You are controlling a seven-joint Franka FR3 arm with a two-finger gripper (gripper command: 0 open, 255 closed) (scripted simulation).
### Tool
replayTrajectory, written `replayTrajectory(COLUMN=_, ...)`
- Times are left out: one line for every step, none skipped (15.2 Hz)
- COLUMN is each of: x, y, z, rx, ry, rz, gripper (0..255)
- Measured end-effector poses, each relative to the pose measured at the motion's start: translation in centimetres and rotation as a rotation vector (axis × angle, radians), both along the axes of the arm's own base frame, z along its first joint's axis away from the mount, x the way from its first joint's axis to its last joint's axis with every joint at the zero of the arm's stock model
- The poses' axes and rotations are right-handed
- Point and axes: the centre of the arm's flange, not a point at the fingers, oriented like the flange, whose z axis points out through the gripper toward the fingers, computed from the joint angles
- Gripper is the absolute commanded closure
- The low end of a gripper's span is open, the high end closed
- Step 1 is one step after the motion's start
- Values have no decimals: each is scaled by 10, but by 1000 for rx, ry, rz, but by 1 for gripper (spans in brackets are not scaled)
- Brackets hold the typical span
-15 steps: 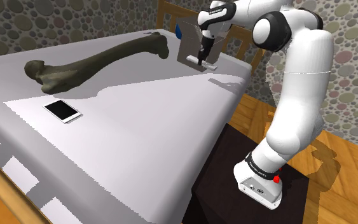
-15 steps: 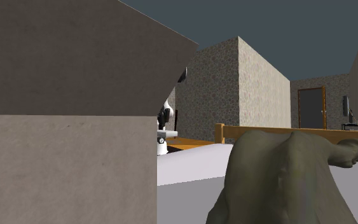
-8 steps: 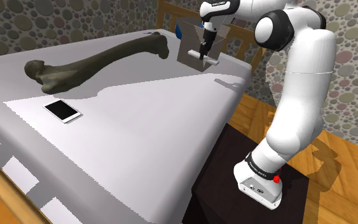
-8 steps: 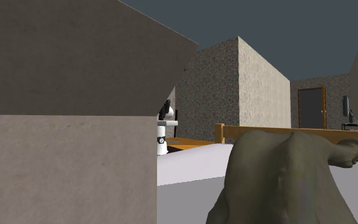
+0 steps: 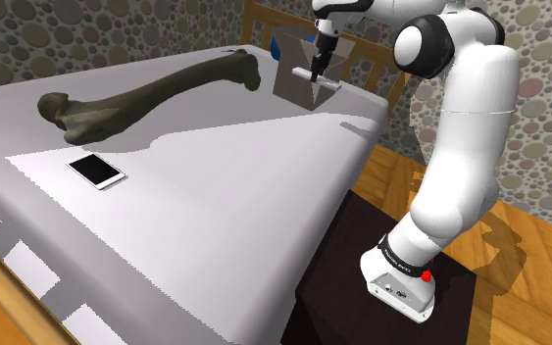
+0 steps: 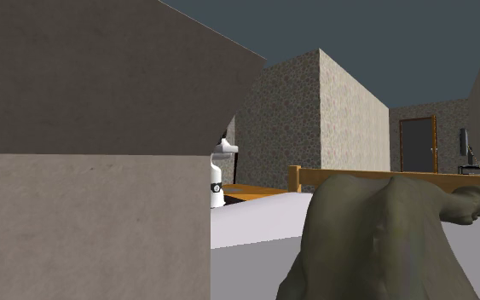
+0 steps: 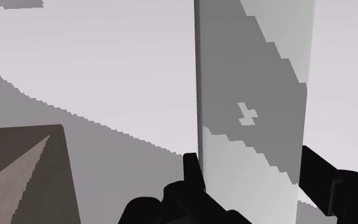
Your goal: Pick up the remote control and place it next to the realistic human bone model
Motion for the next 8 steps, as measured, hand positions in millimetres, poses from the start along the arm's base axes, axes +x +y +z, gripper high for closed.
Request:
replayTrajectory(x=-1, y=0, z=6, rx=0, ry=0, rz=0, gripper=255)
replayTrajectory(x=0, y=0, z=10, rx=0, ry=0, rz=0, gripper=255)
replayTrajectory(x=0, y=1, z=14, rx=0, ry=0, rz=0, gripper=255)
replayTrajectory(x=0, y=0, z=20, rx=0, ry=0, rz=0, gripper=255)
replayTrajectory(x=0, y=-1, z=26, rx=0, ry=0, rz=0, gripper=255)
replayTrajectory(x=0, y=-1, z=31, rx=0, ry=0, rz=0, gripper=255)
replayTrajectory(x=0, y=0, z=36, rx=0, ry=0, rz=0, gripper=255)
replayTrajectory(x=2, y=6, z=38, rx=0, ry=0, rz=0, gripper=255)
